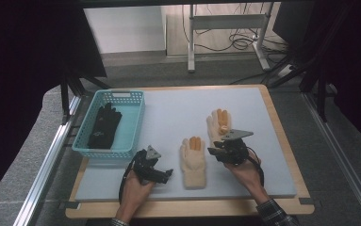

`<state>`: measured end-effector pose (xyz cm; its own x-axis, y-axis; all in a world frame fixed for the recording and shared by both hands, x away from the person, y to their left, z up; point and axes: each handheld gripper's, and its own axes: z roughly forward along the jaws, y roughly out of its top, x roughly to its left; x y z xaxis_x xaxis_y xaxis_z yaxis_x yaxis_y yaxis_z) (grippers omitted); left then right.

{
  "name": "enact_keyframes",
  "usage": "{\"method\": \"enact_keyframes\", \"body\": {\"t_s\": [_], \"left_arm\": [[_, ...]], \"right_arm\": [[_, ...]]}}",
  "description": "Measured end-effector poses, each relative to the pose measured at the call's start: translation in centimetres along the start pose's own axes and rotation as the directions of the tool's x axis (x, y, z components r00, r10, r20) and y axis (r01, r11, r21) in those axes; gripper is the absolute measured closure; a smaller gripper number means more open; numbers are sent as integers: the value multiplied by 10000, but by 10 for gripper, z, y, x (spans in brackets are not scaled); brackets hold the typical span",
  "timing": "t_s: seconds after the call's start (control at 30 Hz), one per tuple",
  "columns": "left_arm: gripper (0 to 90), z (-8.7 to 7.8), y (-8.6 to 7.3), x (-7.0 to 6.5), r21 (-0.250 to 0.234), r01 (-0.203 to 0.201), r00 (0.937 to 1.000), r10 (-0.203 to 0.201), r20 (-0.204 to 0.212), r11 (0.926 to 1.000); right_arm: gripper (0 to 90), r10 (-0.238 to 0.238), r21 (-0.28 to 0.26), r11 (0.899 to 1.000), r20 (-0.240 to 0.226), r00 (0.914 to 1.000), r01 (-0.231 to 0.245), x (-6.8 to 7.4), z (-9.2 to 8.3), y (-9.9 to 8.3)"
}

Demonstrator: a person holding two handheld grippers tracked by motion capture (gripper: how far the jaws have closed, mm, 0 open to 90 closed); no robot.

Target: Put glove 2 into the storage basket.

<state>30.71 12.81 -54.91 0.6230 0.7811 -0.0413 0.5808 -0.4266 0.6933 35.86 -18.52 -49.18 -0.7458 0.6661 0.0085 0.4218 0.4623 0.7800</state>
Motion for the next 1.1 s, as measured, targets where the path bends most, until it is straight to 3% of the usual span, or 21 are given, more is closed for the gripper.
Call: {"method": "enact_keyframes", "body": {"t_s": [0.2, 0.3, 0.43, 0.73, 0.9, 1.1], "left_arm": [[8, 0, 0, 0, 0, 29, 10000, -29, -3, 10000], [8, 0, 0, 0, 1, 38, 10000, -38, -4, 10000], [8, 0, 0, 0, -2, 15, 10000, -15, -3, 10000], [8, 0, 0, 0, 0, 3, 10000, -3, -1, 10000], [8, 0, 0, 0, 12, 22, 10000, -22, 1, 10000], [8, 0, 0, 0, 11, 0, 10000, 0, 1, 10000]], "right_arm": [[603, 212, -29, 9998, 452, 9988, -211, -23, -1, -2], [549, 335, -43, 9994, 955, 9949, -332, -43, 0, -1], [482, 482, 90, 9987, 1394, 9891, -500, -59, 6, 2], [387, 466, 339, 9980, 1582, 9863, -526, -81, 37, 3], [400, 220, 543, 9980, 1819, 9831, -324, -84, 52, 4], [553, 610, 585, 9957, 1759, 9825, -723, -84, 54, 4]]}}
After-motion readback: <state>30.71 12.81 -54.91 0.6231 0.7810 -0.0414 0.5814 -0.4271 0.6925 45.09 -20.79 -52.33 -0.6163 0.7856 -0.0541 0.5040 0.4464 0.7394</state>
